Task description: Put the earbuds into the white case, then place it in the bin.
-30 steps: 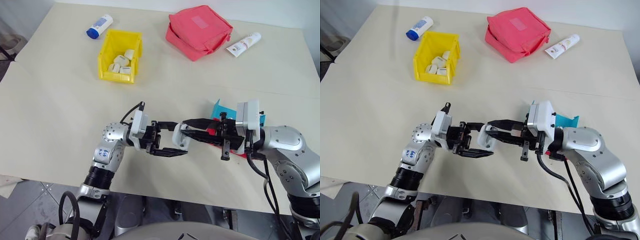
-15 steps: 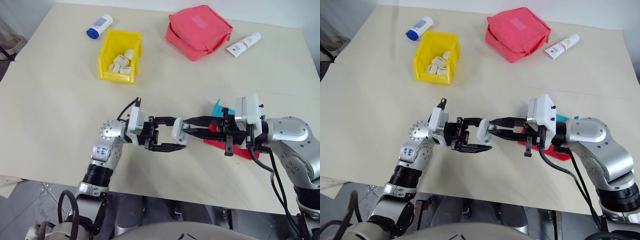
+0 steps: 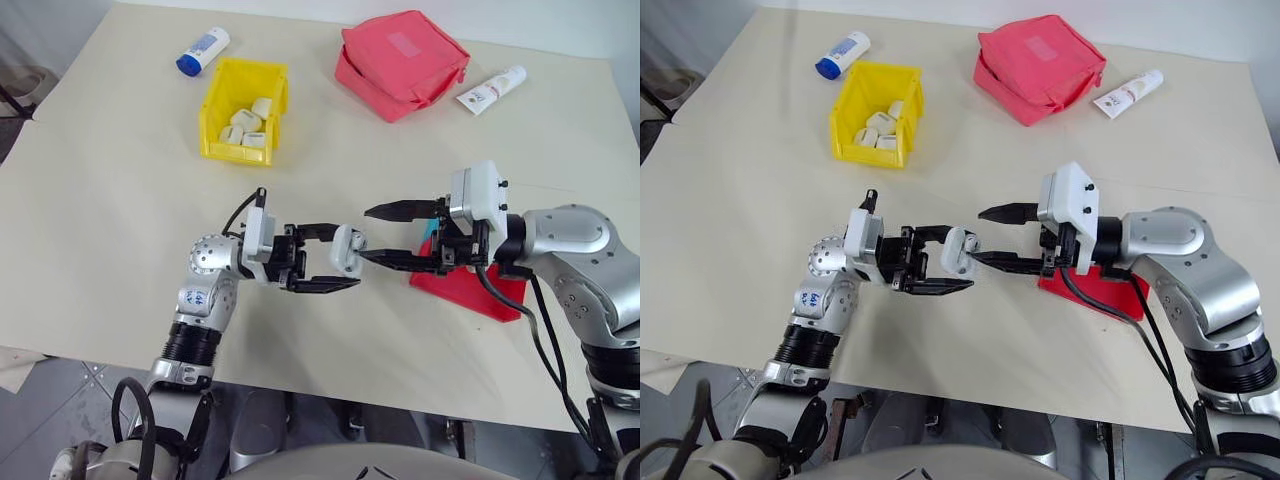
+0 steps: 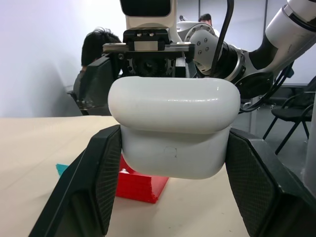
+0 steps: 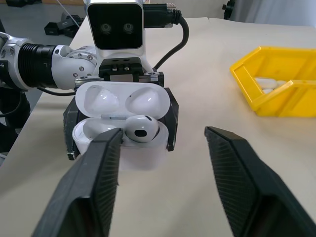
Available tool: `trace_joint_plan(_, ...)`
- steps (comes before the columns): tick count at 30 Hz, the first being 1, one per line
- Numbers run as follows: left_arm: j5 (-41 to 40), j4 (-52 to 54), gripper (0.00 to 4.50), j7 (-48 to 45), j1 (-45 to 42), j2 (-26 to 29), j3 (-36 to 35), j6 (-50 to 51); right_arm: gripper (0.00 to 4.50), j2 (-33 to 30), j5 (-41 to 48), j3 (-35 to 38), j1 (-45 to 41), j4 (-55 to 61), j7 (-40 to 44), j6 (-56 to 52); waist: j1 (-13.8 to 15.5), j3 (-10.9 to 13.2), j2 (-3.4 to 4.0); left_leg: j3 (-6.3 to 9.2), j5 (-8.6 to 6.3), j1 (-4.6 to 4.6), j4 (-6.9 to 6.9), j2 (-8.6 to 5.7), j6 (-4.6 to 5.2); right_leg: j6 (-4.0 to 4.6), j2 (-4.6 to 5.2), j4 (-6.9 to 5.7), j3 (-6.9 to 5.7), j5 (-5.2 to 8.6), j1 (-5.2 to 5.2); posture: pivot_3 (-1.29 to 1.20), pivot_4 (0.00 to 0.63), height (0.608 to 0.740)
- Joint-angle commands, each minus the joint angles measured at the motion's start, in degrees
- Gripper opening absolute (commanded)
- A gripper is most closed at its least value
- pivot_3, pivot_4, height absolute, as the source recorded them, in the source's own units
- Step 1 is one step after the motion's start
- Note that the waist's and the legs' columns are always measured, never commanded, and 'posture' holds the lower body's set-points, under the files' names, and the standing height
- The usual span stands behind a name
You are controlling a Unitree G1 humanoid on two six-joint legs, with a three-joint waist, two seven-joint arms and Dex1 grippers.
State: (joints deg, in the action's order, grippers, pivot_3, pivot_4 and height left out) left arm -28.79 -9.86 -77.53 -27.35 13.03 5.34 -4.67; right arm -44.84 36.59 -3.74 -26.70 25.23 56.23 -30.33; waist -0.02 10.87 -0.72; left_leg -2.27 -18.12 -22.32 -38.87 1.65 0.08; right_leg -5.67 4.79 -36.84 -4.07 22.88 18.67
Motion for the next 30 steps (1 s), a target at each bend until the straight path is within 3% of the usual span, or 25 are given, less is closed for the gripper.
trace_joint_plan(1, -1.1, 1.3, 2.79, -1.1, -1.1, -0.2, -0.2, -1.3, 2.72, -1.3, -0.6, 1.8, -0.8, 0.6, -0.2, -1.1, 0.0, 0.0, 0.00, 0.00, 0.00, 0.00, 0.00, 0.00, 0.00, 0.00, 0.00, 0.00, 0.00, 0.00, 0.00, 0.00, 0.150, 0.740)
trace_joint_plan(15, -0.3, -4.3, 2.79, -0.8, -2.8, -0.1, -1.5, -3.7, 2.72, -8.5, -3.3, 8.3, 1.3, -0.9, -0.3, -3.4, 0.1, 0.0, 0.01, 0.02, 0.00, -0.02, 0.01, 0.00, 0.00, 0.00, 0.00, 0.00, -0.03, -0.01, -0.03, 0.00, 0.150, 0.740)
trace_joint_plan(22, -0.3, -5.9, 2.79, 0.0, -3.7, 0.0, -2.7, -4.5, 2.72, -16.0, -9.4, 18.5, 16.4, -5.9, -0.6, -3.4, 1.3, 0.0, 0.01, 0.02, -0.03, -0.08, 0.01, -0.03, 0.06, -0.05, 0.00, 0.06, -0.07, -0.05, -0.05, 0.00, 0.150, 0.740)
trace_joint_plan(30, -0.2, -7.1, 2.79, -0.2, -4.9, -0.7, -2.8, -4.9, 2.72, -15.3, -11.3, 32.4, 31.6, -7.2, 1.9, -0.3, 1.5, 0.0, 0.04, 0.01, -0.04, -0.06, 0.00, -0.04, 0.07, -0.10, -0.05, 0.07, -0.10, -0.07, -0.09, 0.00, 0.150, 0.740)
